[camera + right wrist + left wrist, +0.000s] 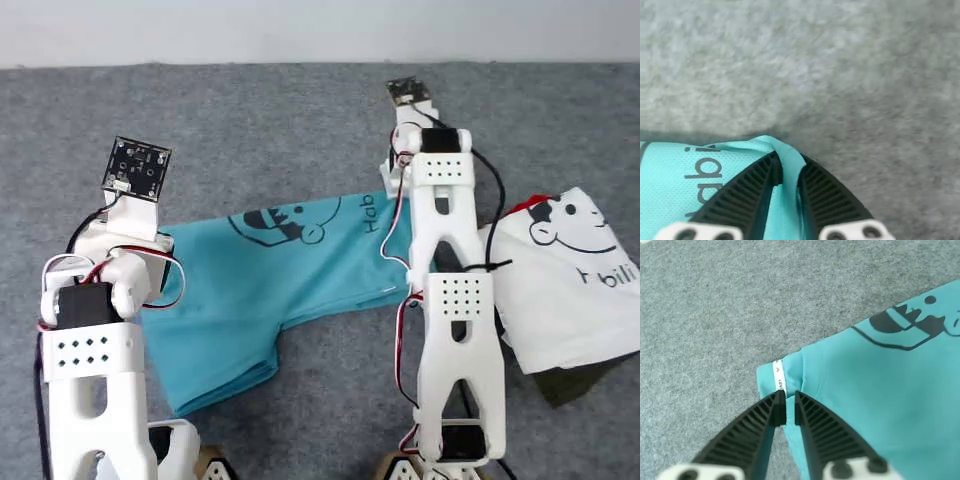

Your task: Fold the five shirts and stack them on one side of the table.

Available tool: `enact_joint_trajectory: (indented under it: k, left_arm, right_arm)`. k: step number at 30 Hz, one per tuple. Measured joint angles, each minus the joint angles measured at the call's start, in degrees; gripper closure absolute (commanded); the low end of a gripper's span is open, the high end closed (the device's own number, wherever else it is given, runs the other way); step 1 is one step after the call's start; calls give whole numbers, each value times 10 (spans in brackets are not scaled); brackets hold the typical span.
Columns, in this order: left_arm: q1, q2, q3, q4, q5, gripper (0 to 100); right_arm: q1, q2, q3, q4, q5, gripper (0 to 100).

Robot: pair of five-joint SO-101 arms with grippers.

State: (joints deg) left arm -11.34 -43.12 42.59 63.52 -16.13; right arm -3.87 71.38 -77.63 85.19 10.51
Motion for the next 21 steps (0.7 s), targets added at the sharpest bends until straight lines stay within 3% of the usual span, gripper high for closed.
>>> enact_joint_trajectory:
  k: [10, 15, 18, 21]
  left_arm:
    - [0, 0, 0, 0, 0, 959]
    - [0, 4, 38, 11, 0, 914]
    - [0, 4, 78, 12, 0, 842]
    - [10, 4, 129, 12, 0, 842]
  right_arm:
    - [46, 45, -84, 0, 0, 977]
    - [47, 49, -87, 25, 0, 768]
    - [48, 49, -87, 73, -11, 768]
    - [39, 48, -88, 114, -25, 768]
